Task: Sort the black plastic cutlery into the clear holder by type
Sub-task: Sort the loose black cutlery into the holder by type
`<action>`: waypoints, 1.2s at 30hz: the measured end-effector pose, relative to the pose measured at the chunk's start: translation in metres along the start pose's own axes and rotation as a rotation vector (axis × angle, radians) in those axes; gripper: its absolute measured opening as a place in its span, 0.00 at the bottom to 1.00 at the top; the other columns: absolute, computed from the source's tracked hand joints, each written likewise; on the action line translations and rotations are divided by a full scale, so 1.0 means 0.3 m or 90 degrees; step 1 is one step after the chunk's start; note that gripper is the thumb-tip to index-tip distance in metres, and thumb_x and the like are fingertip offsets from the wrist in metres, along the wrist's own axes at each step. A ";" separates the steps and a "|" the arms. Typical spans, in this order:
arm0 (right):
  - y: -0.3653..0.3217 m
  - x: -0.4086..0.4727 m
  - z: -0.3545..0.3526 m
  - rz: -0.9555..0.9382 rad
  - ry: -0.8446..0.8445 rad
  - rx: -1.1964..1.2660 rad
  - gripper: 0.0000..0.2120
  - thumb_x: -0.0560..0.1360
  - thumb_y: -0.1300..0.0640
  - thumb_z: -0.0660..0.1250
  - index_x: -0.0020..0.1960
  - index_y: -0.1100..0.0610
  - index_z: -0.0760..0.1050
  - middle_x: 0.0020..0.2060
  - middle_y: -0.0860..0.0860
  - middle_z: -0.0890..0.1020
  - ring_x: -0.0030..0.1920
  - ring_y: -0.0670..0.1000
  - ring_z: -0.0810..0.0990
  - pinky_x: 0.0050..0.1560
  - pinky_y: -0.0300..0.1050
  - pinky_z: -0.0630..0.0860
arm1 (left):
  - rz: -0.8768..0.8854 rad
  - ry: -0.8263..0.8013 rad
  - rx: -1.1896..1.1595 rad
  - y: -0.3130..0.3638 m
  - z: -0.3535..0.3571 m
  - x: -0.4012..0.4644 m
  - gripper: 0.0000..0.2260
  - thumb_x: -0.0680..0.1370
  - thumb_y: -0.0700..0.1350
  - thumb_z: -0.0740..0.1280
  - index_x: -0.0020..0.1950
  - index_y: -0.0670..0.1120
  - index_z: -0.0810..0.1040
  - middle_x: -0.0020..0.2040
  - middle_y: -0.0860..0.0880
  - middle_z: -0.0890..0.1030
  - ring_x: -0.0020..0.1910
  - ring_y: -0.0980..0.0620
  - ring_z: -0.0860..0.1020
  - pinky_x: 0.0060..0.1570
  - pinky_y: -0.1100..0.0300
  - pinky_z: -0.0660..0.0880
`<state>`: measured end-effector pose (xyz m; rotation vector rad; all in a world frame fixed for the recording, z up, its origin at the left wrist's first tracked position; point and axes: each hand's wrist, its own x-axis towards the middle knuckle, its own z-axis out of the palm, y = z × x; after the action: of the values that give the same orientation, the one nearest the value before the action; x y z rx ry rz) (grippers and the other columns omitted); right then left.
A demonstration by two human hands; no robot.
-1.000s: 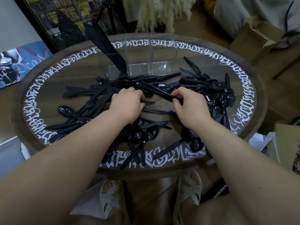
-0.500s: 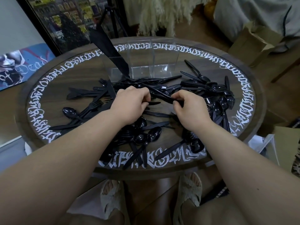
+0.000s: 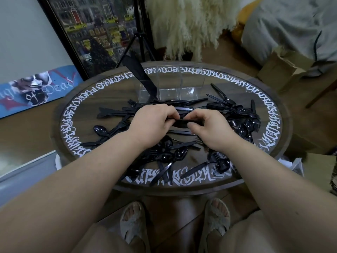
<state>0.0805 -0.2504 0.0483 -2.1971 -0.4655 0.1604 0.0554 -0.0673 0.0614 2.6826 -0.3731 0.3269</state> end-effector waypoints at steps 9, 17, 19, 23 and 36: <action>-0.116 -0.010 -0.003 0.021 -0.004 0.176 0.06 0.76 0.65 0.67 0.48 0.55 0.79 0.33 0.47 0.79 0.31 0.41 0.78 0.37 0.36 0.78 | -0.059 -0.005 -0.080 0.007 -0.071 -0.035 0.08 0.77 0.45 0.68 0.55 0.50 0.81 0.49 0.54 0.78 0.50 0.54 0.77 0.54 0.58 0.73; -0.118 0.004 -0.016 0.070 0.046 0.195 0.09 0.74 0.64 0.69 0.45 0.50 0.77 0.37 0.51 0.82 0.37 0.49 0.81 0.49 0.53 0.81 | -0.137 -0.190 0.033 -0.061 -0.167 -0.087 0.15 0.82 0.51 0.58 0.67 0.52 0.73 0.60 0.52 0.79 0.58 0.50 0.76 0.54 0.59 0.69; -0.124 0.005 -0.004 0.082 0.065 0.194 0.09 0.73 0.63 0.70 0.44 0.49 0.77 0.37 0.52 0.82 0.38 0.53 0.82 0.49 0.55 0.81 | -0.132 -0.191 0.031 -0.059 -0.170 -0.092 0.15 0.82 0.50 0.58 0.68 0.51 0.72 0.61 0.52 0.79 0.59 0.50 0.75 0.54 0.60 0.68; -0.152 0.006 0.010 0.070 0.058 0.171 0.09 0.73 0.62 0.70 0.43 0.48 0.76 0.43 0.56 0.82 0.45 0.59 0.82 0.53 0.55 0.79 | -0.107 -0.188 0.030 -0.052 -0.166 -0.096 0.15 0.82 0.47 0.58 0.68 0.51 0.73 0.62 0.52 0.78 0.60 0.50 0.75 0.57 0.59 0.70; -0.210 0.028 0.039 0.076 0.084 0.231 0.10 0.75 0.64 0.66 0.48 0.49 0.76 0.38 0.51 0.82 0.39 0.50 0.83 0.50 0.49 0.81 | -0.134 -0.109 0.074 -0.079 -0.182 -0.101 0.17 0.83 0.51 0.52 0.70 0.54 0.70 0.63 0.51 0.77 0.62 0.48 0.74 0.58 0.55 0.70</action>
<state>0.0679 -0.2034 0.0908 -1.8647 -0.2115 0.1497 0.0249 -0.0167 0.0928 2.8406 -0.1210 0.0568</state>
